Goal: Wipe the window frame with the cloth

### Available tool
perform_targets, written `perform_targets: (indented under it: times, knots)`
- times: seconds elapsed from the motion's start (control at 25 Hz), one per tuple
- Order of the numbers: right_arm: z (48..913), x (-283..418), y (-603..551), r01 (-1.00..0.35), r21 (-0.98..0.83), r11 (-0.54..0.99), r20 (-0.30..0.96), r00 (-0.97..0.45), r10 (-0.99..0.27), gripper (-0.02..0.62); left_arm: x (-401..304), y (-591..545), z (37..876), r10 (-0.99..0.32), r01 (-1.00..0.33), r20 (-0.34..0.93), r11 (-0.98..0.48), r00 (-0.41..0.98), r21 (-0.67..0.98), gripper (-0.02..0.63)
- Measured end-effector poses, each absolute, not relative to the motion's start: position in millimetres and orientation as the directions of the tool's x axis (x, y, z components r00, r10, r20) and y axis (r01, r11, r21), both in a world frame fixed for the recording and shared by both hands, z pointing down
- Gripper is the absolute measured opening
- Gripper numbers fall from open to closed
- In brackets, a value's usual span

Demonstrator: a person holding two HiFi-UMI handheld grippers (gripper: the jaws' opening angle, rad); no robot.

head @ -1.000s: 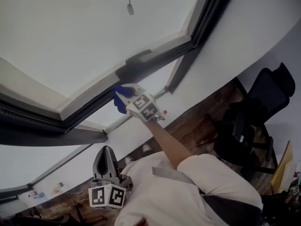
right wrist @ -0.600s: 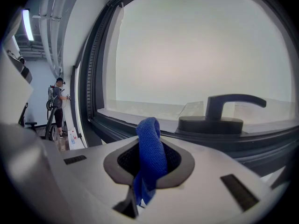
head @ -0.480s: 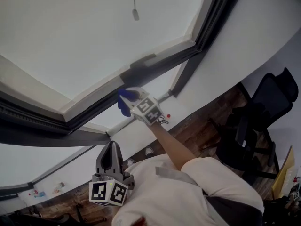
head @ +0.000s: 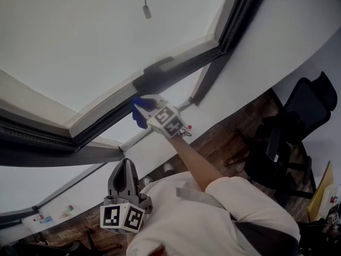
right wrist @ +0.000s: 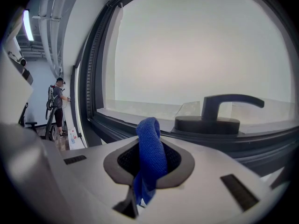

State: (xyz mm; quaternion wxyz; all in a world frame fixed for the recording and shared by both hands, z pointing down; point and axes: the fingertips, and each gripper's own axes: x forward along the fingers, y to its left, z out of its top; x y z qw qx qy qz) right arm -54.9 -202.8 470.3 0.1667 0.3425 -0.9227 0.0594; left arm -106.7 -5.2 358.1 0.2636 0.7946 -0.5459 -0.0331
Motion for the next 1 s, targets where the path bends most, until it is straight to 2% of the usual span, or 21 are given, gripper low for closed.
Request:
perform_targets:
  times: [1.0]
  knots:
    - [467.7, 0.2, -221.8, -0.738, 0.008, 0.674, 0.335, -0.634, -0.697, 0.049, -111.2, 4.4, 363.5, -0.905, -0.858, 0.23, -0.222, 0.358, 0.464, 0.005]
